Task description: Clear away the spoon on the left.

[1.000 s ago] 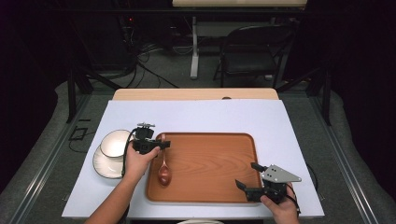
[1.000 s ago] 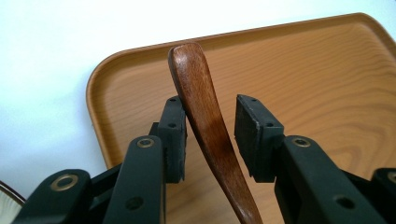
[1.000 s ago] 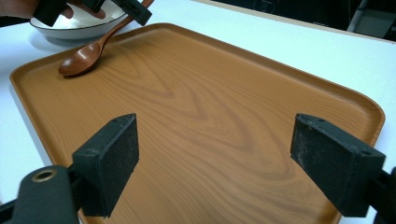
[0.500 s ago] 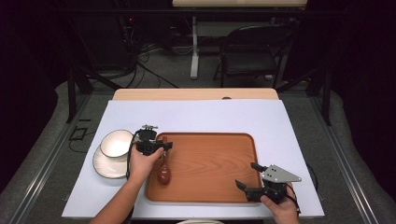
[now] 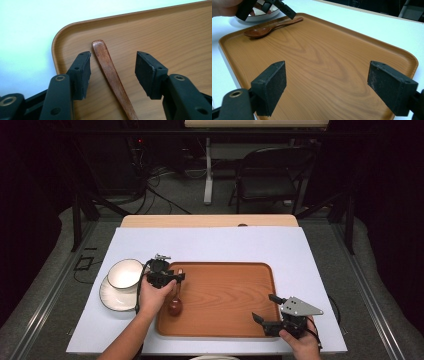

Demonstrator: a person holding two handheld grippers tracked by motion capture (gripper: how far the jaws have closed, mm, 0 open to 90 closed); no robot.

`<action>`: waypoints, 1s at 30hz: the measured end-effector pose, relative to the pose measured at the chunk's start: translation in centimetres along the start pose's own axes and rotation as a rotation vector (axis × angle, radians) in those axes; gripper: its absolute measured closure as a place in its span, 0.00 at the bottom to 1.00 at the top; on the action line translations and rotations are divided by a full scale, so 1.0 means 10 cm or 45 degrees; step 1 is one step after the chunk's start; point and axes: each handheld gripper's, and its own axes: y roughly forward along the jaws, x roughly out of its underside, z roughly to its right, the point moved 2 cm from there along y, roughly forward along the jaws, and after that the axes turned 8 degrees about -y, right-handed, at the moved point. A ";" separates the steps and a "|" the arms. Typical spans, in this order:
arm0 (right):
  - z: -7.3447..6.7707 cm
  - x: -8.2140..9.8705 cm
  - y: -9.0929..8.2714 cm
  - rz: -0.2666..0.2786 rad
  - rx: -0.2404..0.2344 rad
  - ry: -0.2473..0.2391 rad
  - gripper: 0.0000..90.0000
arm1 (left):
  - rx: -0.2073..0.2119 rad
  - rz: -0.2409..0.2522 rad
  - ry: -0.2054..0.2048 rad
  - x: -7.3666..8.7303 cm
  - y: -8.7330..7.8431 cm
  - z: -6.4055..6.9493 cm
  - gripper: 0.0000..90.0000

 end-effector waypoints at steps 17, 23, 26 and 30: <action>0.00 0.00 0.00 -0.001 0.003 -0.002 0.17 | -0.056 0.070 0.098 -0.10 -0.29 0.05 0.50; 0.00 0.00 0.00 -0.002 0.004 -0.002 0.17 | -0.063 0.101 0.112 -0.13 -0.44 0.04 0.50; 0.00 0.00 0.00 -0.002 0.005 0.000 0.17 | -0.075 0.137 0.121 -0.13 -0.53 0.03 0.49; 0.00 0.00 0.00 -0.002 0.005 0.001 0.17 | -0.100 0.183 0.139 -0.10 -0.67 -0.01 0.49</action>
